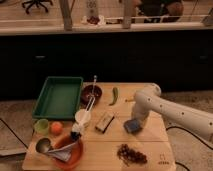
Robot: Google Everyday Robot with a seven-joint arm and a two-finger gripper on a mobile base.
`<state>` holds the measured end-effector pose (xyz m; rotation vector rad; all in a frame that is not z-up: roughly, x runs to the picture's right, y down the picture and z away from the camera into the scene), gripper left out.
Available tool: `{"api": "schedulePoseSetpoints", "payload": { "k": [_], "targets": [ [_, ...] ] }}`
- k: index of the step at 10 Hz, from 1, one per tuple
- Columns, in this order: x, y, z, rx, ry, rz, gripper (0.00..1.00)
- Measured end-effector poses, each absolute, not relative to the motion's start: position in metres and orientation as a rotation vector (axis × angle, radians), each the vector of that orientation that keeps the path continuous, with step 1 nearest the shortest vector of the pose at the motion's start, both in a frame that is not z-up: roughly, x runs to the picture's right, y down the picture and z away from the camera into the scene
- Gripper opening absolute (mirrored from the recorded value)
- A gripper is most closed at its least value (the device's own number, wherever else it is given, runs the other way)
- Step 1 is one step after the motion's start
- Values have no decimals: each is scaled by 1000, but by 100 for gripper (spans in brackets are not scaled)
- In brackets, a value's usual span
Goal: Wipe table surface with sponge
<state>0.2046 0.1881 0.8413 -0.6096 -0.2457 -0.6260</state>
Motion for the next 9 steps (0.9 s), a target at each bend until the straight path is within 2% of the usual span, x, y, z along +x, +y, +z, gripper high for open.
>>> {"api": "schedulePoseSetpoints", "payload": {
  "k": [2,5,9],
  "targets": [
    [222,172,841,-604,-213,-588,1],
    [225,144,862,-612,-205,-581,1],
    [178,141,869,-627,-273,-699,1]
  ]
}}
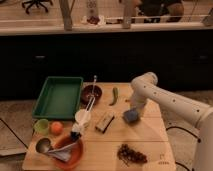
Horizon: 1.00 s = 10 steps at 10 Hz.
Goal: Wipe table surface with sponge
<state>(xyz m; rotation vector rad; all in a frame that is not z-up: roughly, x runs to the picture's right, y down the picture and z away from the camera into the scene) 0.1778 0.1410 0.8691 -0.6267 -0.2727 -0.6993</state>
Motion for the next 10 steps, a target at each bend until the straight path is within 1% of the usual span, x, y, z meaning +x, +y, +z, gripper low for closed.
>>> {"api": "schedulePoseSetpoints", "payload": {
  "k": [1,3,5,6,8,10],
  "targets": [
    [163,144,866,-627,-298,-733,1],
    [149,170,846,-645,-353,-807,1],
    [150,194,826,-660,-379,-848,1],
    [154,199,822,-666,-379,-851,1],
    [176,201,815,-672,-344,-825,1],
    [196,185,820,-672,-304,-793,1]
  ]
}}
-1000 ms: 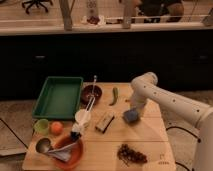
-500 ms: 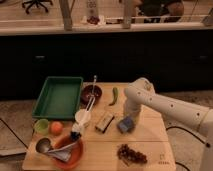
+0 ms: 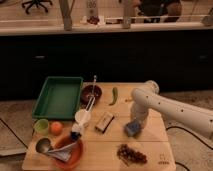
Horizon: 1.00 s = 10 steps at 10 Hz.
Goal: Wipe table surface with sponge
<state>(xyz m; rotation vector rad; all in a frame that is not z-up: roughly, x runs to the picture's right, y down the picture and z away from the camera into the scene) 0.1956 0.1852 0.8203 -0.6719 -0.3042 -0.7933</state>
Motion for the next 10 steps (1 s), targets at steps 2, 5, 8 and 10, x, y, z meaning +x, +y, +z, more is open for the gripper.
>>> {"api": "schedulePoseSetpoints", "payload": {
  "k": [2,5,8,10],
  "targets": [
    [208,162,835,-672,-276,-773,1],
    [202,137,856,-665,-280,-781,1],
    [164,143,859,-660,-352,-854,1],
    [140,157,849,-649,-407,-913,1]
  ]
}}
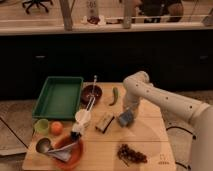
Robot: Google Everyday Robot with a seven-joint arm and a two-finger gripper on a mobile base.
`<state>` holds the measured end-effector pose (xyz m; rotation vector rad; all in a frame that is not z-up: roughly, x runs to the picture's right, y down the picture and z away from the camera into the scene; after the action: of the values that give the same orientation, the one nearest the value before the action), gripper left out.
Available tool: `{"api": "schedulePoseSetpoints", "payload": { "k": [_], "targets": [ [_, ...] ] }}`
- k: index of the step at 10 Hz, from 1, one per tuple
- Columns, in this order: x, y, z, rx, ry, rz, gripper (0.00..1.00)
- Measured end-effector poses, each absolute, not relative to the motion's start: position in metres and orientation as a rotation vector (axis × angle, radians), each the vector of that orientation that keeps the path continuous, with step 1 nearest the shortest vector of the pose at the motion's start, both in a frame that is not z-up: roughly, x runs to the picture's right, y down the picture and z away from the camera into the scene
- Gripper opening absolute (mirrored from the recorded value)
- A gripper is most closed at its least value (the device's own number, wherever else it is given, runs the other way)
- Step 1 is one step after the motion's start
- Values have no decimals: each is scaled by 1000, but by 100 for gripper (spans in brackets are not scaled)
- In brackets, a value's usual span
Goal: Wipe table surface with sponge
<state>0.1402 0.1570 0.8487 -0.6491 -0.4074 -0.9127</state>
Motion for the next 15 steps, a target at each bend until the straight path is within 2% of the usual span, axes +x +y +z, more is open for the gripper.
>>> {"api": "schedulePoseSetpoints", "payload": {
  "k": [6,11,15],
  "targets": [
    [165,215,797,-655,-453,-957,1],
    [229,190,803,-639,-369,-853,1],
    [234,142,852,-628,-353,-825,1]
  ]
}}
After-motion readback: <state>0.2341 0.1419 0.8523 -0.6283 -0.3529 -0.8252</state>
